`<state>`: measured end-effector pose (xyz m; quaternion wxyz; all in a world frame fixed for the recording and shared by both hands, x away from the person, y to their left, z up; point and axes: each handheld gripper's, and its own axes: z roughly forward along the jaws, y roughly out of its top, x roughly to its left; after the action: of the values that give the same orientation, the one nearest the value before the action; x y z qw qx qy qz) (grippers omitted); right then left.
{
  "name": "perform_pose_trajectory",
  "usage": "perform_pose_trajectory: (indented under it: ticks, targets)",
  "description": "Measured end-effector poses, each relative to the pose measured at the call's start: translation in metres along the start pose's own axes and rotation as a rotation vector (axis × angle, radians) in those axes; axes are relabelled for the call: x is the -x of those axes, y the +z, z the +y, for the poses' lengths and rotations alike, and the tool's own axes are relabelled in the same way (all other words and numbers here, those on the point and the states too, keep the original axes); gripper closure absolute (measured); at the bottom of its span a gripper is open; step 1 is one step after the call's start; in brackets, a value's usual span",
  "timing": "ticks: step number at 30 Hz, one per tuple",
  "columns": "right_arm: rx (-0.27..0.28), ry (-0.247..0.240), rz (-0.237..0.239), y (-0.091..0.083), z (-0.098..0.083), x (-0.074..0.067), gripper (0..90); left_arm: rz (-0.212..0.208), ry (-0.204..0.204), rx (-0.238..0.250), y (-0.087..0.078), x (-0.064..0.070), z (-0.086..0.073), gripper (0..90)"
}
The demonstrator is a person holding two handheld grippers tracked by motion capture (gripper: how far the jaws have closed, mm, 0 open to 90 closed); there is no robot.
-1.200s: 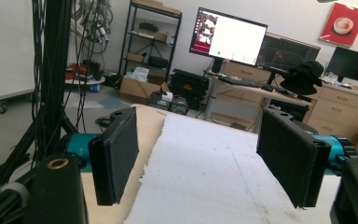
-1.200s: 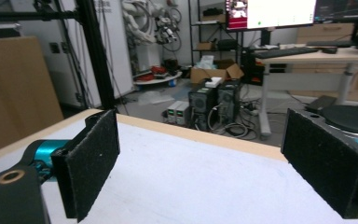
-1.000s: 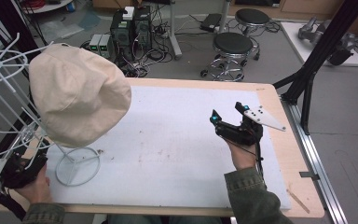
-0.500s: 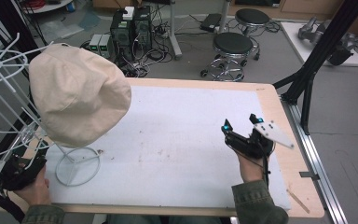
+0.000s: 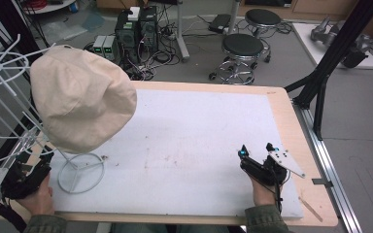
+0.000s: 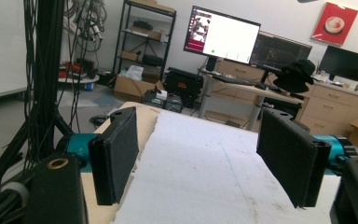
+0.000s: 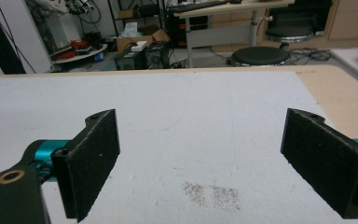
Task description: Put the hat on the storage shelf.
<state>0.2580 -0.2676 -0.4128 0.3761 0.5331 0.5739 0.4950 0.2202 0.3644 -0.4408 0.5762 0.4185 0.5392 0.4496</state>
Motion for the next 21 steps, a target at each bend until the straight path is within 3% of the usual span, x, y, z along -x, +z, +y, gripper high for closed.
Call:
perform_pose_trajectory:
  ticks: [2, 5, 12, 21]
  targets:
    - [0.010, -0.024, -0.011, -0.0002, -0.0003, -0.0030, 10.7, 0.001, -0.002, 0.002, 0.0006, -0.0003, -0.0002, 29.4]
    - [0.008, -0.022, -0.014, -0.0005, -0.0007, -0.0037, 10.7, 0.003, -0.005, 0.000, 0.0003, -0.0014, -0.0001, 29.4]
    - [0.025, 0.021, -0.026, -0.0037, 0.0012, 0.0024, 10.7, 0.004, -0.005, 0.001, -0.0001, -0.0019, 0.0000, 29.4]
    - [0.030, 0.030, -0.033, -0.0034, 0.0014, 0.0043, 10.8, -0.001, -0.006, -0.003, 0.0011, -0.0010, -0.0007, 29.4]
